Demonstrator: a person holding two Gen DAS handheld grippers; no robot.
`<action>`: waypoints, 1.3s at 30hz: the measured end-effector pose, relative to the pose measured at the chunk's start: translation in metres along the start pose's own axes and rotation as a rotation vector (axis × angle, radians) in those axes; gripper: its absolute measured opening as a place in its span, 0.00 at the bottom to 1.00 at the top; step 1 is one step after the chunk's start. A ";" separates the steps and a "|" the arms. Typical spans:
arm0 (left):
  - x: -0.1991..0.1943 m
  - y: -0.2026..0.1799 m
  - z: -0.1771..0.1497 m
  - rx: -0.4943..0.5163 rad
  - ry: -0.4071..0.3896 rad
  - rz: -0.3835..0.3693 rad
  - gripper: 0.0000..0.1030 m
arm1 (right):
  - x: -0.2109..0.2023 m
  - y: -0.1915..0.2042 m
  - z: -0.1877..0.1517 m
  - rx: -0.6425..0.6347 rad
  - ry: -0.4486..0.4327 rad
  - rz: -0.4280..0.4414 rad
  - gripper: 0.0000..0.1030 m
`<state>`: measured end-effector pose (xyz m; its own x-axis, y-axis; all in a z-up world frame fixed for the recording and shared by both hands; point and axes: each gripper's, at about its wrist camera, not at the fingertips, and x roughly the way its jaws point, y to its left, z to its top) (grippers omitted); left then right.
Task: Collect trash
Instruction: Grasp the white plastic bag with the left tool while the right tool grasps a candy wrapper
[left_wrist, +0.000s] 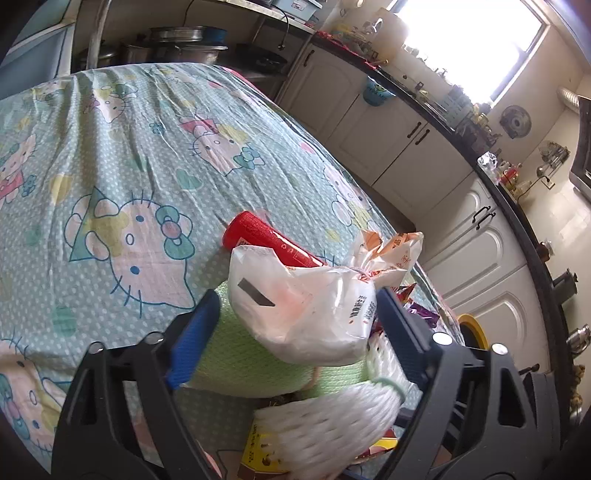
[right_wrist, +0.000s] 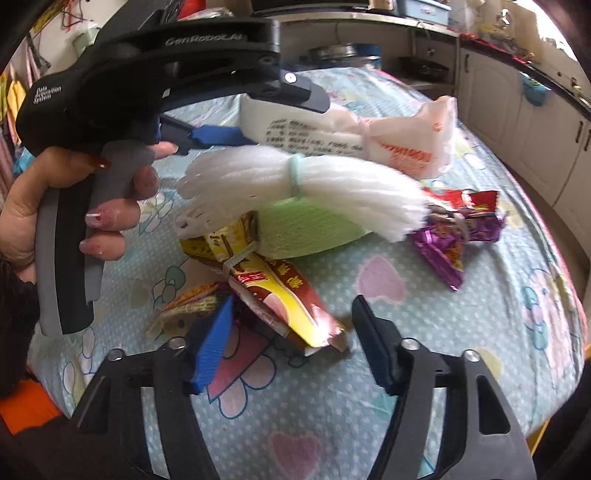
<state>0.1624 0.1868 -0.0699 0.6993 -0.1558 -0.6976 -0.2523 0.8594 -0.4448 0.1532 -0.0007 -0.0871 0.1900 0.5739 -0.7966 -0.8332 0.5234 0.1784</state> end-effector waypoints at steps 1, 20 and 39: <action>0.000 0.001 0.000 0.001 0.000 -0.004 0.68 | 0.001 0.000 0.001 0.001 -0.004 0.009 0.53; -0.028 0.001 -0.006 0.036 -0.052 -0.005 0.48 | -0.028 0.032 -0.017 -0.032 -0.088 0.076 0.17; -0.066 -0.025 -0.001 0.087 -0.125 -0.025 0.48 | -0.045 0.012 -0.051 0.045 -0.076 0.028 0.20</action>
<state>0.1217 0.1750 -0.0137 0.7839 -0.1205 -0.6091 -0.1789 0.8956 -0.4074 0.1084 -0.0523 -0.0788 0.2068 0.6341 -0.7451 -0.8151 0.5329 0.2273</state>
